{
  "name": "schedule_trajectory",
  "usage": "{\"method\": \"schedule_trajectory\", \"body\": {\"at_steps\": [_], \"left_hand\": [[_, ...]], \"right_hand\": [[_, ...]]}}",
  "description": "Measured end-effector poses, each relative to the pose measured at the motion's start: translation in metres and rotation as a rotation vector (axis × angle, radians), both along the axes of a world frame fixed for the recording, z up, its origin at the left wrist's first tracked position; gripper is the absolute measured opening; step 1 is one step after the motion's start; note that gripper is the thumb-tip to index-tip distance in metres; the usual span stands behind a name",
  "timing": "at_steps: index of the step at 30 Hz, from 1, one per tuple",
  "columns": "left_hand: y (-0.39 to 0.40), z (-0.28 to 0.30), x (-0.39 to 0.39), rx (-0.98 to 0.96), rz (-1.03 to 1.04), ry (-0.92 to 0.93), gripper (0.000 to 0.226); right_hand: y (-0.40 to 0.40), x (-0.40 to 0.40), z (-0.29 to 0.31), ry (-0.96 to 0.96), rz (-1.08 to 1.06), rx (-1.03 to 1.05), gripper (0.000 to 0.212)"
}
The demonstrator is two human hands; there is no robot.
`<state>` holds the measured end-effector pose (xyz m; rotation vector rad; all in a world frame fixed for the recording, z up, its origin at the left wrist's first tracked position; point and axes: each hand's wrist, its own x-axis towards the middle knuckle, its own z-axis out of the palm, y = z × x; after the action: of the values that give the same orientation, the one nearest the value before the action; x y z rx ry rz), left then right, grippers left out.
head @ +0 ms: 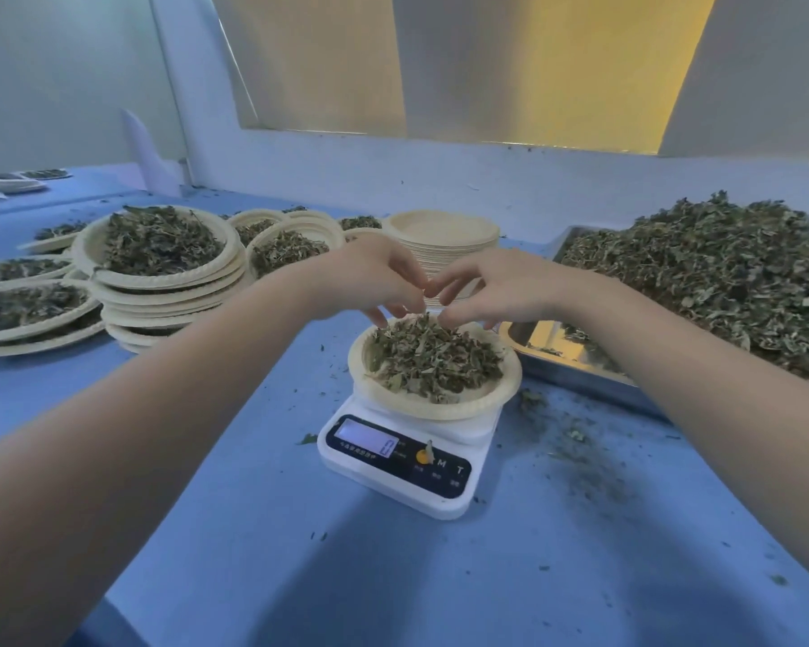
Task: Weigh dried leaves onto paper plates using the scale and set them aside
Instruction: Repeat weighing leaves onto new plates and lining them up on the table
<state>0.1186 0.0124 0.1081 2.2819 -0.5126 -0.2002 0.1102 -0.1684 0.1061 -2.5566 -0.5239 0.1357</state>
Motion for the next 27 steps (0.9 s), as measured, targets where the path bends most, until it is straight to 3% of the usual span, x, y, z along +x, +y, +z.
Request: {"method": "schedule_trajectory", "body": {"at_steps": [14, 17, 21, 27], "left_hand": [[0.017, -0.018, -0.001, -0.101, 0.073, -0.044, 0.020], [0.020, -0.025, 0.005, -0.117, 0.113, -0.083, 0.023], [0.032, -0.039, 0.011, -0.127, 0.183, -0.043, 0.027], [0.029, -0.047, 0.015, -0.173, 0.224, -0.025, 0.026]], "right_hand": [[0.016, 0.006, -0.016, -0.062, 0.015, 0.046, 0.036], [0.005, 0.005, -0.018, -0.042, -0.001, 0.057, 0.047], [-0.020, -0.001, -0.022, 0.045, -0.030, -0.008, 0.076], [-0.029, -0.003, -0.033, 0.064, -0.054, 0.049, 0.073]]}}
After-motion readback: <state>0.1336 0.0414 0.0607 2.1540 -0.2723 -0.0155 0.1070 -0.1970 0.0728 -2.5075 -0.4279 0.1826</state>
